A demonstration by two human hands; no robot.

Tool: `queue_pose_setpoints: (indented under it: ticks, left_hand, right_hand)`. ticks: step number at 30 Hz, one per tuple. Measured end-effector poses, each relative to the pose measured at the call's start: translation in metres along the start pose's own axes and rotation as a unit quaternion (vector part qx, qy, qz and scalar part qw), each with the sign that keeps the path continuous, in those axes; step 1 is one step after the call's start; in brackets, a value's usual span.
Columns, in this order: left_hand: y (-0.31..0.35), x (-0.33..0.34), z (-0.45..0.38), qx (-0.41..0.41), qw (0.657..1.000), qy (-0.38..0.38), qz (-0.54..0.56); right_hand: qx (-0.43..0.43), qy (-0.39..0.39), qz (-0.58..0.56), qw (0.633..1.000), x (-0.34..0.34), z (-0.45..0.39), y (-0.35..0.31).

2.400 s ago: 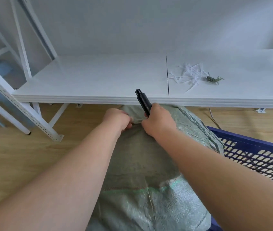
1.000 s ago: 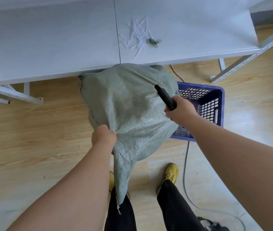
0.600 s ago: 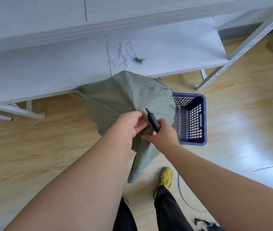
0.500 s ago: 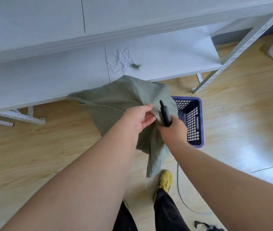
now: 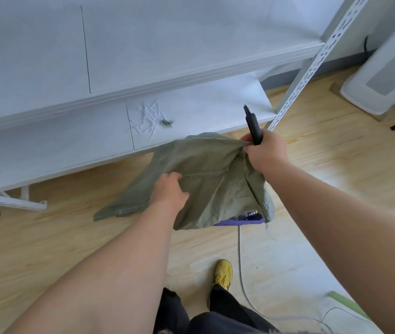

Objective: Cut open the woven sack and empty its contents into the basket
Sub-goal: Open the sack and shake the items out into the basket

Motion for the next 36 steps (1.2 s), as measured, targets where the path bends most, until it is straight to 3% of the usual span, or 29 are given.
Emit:
queue_pose_setpoints:
  ticks: [6,11,16,21,27,31,33,36]
  left_hand:
    - [0.008,0.034,-0.017,0.025,0.999,-0.022,-0.038]
    - [0.047,0.027,-0.032,0.158,0.985,0.034,0.057]
    - [0.066,0.014,-0.044,0.208,0.977,0.029,-0.027]
    - [0.076,-0.014,-0.053,0.167,0.981,-0.038,0.086]
    - [0.158,-0.051,-0.052,0.164,0.939,-0.141,0.267]
    - [0.189,-0.071,-0.04,0.185,0.898,-0.204,0.343]
    - [0.174,-0.075,-0.044,0.2,0.917,-0.183,0.294]
    - [0.116,-0.06,-0.06,0.159,0.97,-0.174,0.062]
  right_hand:
    - [0.019,-0.019,-0.023,0.999,0.015,-0.01,-0.007]
    - [0.022,-0.039,-0.014,0.999,0.024,-0.016,-0.02]
    - [0.029,-0.071,-0.018,0.997,0.026,-0.022,-0.038]
    - [0.019,0.037,0.038,0.998,-0.003,-0.033,-0.046]
    - [0.004,-0.061,-0.038,0.997,0.013,-0.018,-0.055]
    - [0.048,0.0,-0.097,0.994,0.004,-0.021,-0.043]
    - [0.09,0.034,-0.139,0.986,-0.003,-0.024,-0.03]
    - [0.104,0.016,-0.151,0.983,-0.001,-0.024,-0.017]
Point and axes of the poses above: each hand's wrist, its own z-axis away from the middle knuckle, its own x-axis out of the palm, y = z × x, the point moved 7 cm from there along -z, towards the middle knuckle, and after that the axes turned 14 degrees about z, right-handed, at the moved point
